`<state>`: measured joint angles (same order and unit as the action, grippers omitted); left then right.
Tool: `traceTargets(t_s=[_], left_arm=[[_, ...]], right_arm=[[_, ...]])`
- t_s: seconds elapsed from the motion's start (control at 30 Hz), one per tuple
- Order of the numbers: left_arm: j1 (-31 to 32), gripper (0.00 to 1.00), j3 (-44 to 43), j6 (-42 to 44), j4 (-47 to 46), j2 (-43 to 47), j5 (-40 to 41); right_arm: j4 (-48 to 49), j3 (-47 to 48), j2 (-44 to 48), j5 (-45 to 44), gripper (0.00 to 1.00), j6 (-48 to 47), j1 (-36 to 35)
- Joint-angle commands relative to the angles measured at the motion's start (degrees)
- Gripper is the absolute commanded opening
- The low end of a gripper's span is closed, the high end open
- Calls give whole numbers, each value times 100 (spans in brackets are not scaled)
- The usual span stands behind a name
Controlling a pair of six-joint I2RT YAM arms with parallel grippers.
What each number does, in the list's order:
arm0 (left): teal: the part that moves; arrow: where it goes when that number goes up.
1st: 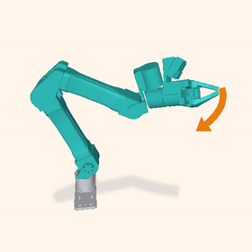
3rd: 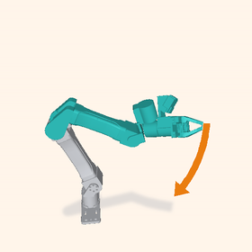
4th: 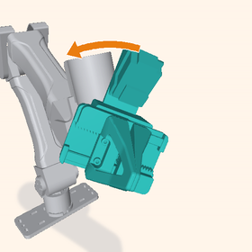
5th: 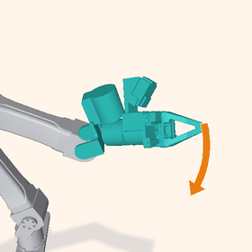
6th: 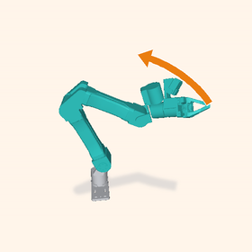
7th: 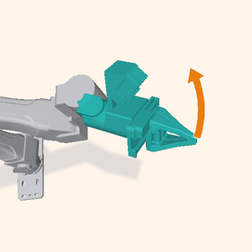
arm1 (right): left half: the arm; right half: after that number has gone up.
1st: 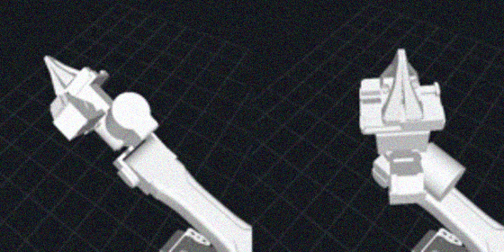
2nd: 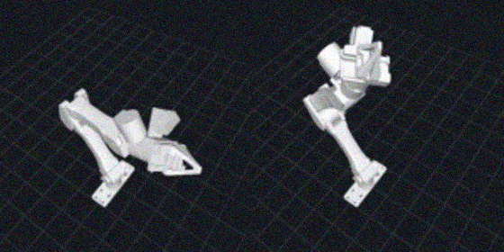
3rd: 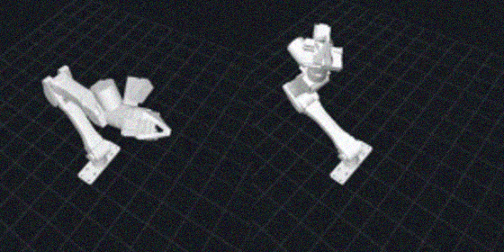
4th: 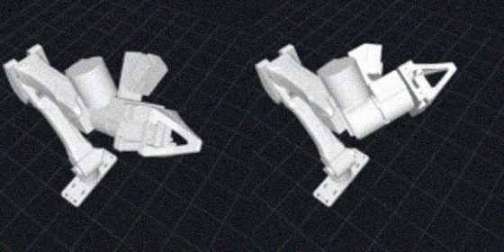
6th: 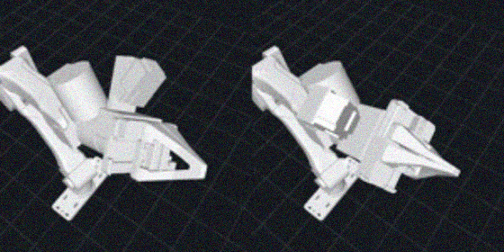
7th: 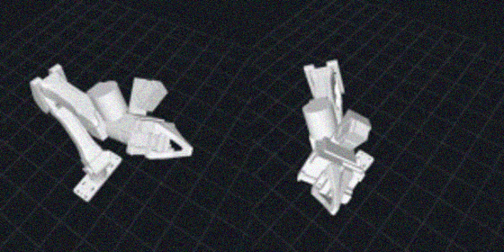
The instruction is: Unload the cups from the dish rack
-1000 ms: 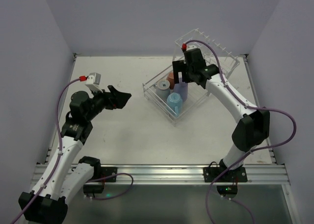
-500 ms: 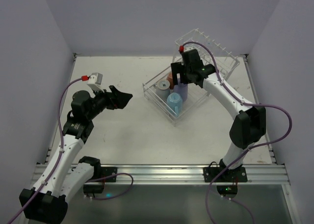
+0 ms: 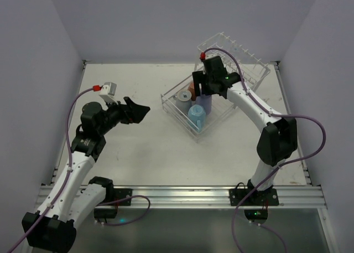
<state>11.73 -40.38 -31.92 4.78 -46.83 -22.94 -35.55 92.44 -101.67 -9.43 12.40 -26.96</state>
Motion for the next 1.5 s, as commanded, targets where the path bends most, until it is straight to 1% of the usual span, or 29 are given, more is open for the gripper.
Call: traceTargets(t_s=[0.0, 0.07, 0.27, 0.4, 0.43, 0.5, 0.53, 0.6, 0.67, 0.8, 0.97, 1.0, 1.03, 1.1, 1.13, 1.17, 1.2, 1.23, 1.27, 1.3, 1.33, 1.37, 1.4, 1.47], left_arm=[[23, 99, -31, -7, -108, -11, -211], [31, 99, -31, 2, -117, -11, -228], [23, 100, -145, 2, -30, -98, -246], [23, 99, -189, -59, -21, -195, -316], [31, 99, -181, -77, -21, -212, -316], [31, 99, -181, -130, -21, -274, -360], [31, 99, -189, -139, -21, -309, -430], [31, 99, -216, -182, -82, -431, -509], [31, 99, -338, -218, -161, -572, -685], [31, 96, -628, -315, -214, -932, -747], [49, 96, -848, -192, -328, -1170, -826], [49, 96, -840, -200, -372, -1240, -878], [49, 96, -831, -226, -572, -1267, -1131], [58, 96, -717, -454, -1161, -1355, -1422], [58, 96, -665, -577, -1381, -1390, -1746], [58, 95, -594, -822, -1879, -1477, -1949], [58, 94, -559, -972, -2180, -1539, -2186], [58, 93, -489, -1183, -2505, -1609, -2771], [58, 92, -410, -1724, -3404, -1758, -3073], [67, 89, -340, -2069, -3979, -1864, -3346], [67, 89, -243, -2464, -4567, -1943, -3819], [75, 88, -86, -3147, -5687, -2075, -3980], [75, 88, -23, -3362, -6072, -2128, -4129], [84, 88, 30, -3601, -6461, -2207, -4210]], right_arm=[[127, 28, -81, 73, 77, -27, -20], [127, 11, -90, 99, 74, 16, -11], [215, -262, 6, 73, 73, 69, -20], [206, -306, 50, 64, 63, 113, -20], [206, -306, 77, 64, 49, 122, -11], [197, -341, 103, 21, 30, 157, -20], [241, -358, 155, -32, 14, 166, -11], [285, -350, 217, -76, 0, 175, -11], [286, -306, 366, -173, 0, 210, -20], [417, -201, 814, -314, 0, 192, -20], [479, -165, 1490, -305, 0, 122, -20], [488, -174, 1579, -270, 0, 113, -28], [514, -209, 1684, -218, 0, 104, -20], [732, -401, 2052, 63, 0, 104, -20], [760, -446, 2159, 151, 0, 130, -20], [778, -481, 2273, 239, 0, 174, -20], [839, -586, 2500, 579, 0, 209, -11], [865, -613, 2590, 739, 0, 279, -11], [857, -631, 2660, 898, 0, 350, -11], [839, -640, 2722, 1308, 0, 403, -11], [831, -657, 2853, 1512, 0, 508, -11], [865, -710, 2924, 1697, 0, 578, -11], [935, -858, 3003, 1829, 0, 640, -11], [1041, -1034, 3258, 2155, 0, 789, -11]])
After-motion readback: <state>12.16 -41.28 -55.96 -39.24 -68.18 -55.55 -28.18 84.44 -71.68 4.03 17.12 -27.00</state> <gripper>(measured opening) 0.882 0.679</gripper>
